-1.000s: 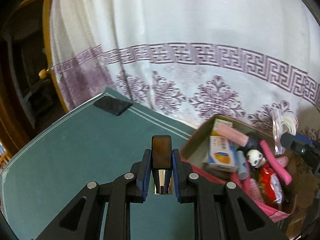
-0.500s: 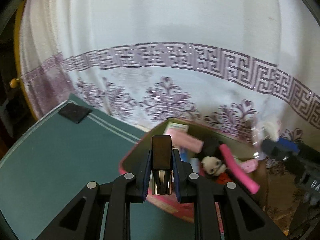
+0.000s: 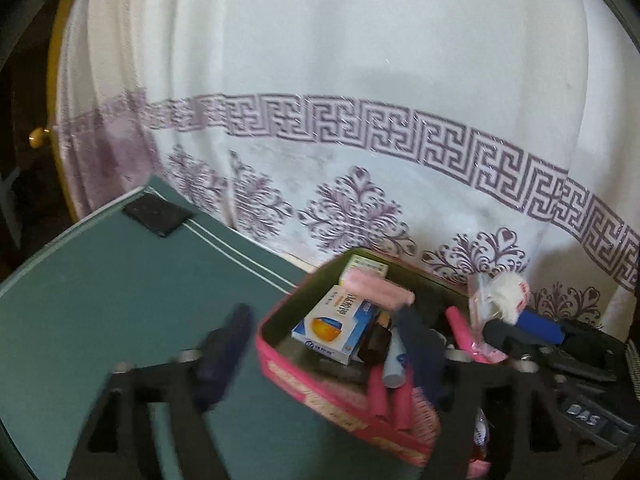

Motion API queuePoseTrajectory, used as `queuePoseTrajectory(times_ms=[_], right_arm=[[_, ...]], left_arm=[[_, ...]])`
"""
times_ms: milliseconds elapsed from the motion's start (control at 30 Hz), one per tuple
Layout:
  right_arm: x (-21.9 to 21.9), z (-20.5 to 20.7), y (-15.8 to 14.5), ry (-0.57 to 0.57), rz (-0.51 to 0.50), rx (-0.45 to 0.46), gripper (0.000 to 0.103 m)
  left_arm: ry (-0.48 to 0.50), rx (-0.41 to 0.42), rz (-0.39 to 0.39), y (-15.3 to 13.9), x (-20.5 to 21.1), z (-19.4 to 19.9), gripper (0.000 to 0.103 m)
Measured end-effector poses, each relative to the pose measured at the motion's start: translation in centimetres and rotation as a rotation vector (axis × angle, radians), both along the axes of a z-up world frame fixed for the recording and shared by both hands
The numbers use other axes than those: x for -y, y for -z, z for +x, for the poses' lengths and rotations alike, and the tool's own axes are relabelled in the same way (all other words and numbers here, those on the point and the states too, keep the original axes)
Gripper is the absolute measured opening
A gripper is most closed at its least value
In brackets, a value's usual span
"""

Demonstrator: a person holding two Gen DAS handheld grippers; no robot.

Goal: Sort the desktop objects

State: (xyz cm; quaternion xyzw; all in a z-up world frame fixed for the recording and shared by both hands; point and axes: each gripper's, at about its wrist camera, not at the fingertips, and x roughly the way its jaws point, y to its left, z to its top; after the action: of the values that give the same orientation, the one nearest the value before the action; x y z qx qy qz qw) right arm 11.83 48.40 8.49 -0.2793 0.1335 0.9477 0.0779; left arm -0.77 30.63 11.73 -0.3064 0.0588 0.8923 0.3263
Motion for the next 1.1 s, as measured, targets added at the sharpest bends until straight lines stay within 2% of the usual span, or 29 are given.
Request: queuePoseTrajectory(times_ms=[67,100,200,233,267,467,533,633,700,833,1100], right_arm=[[0.2,-0.6,0.6,-0.014,0.013,0.033,0.06],[0.2,-0.7,0.8,-0.011,0.022,0.047,0.073],[0.4,0.5,0.3,-0.015,0.05,0.035,0.077],[0.4,1.0,0.0,-0.015,0.057,0.027,0.079],[0.4,1.6,-0.3,-0.013,0.059,0.016,0.08],[0.6,5.3,-2.0,0.105,0.089,-0.003,0.089],[1.1,6.5,-3.1,0.147,0.115,-0.027,0.101],[2.5,8.3,-4.7,0.16,0.155,-0.072,0.103],[3.3,8.8,-5.1,0.146,0.16,-0.072,0.103],[4.5,9.8,-5.1,0.134,0.18,-0.05,0.103],[5.3,11.3,-4.1,0.133,0.14,-0.005,0.103]], left_arm=[[-0.028,-0.023,0.008,-0.3,0.9,0.3,0.087],[-0.033,-0.027,0.009,-0.4,1.3,0.5,0.087],[-0.052,-0.058,0.015,-0.8,2.3,1.4,0.088],[-0.067,-0.076,0.018,-0.9,2.7,1.7,0.098],[-0.083,-0.089,0.021,-1.1,3.0,2.0,0.103],[-0.11,-0.177,0.035,-2.3,3.9,4.5,0.103],[-0.141,-0.2,-0.002,-2.4,3.7,5.5,0.103],[-0.144,-0.21,-0.058,-2.3,3.0,7.1,0.103],[-0.114,-0.184,-0.077,-2.1,2.6,8.1,0.103],[-0.057,-0.14,-0.065,-1.8,2.4,9.9,0.103],[-0.048,-0.122,-0.048,-2.4,2.8,11.2,0.103]])
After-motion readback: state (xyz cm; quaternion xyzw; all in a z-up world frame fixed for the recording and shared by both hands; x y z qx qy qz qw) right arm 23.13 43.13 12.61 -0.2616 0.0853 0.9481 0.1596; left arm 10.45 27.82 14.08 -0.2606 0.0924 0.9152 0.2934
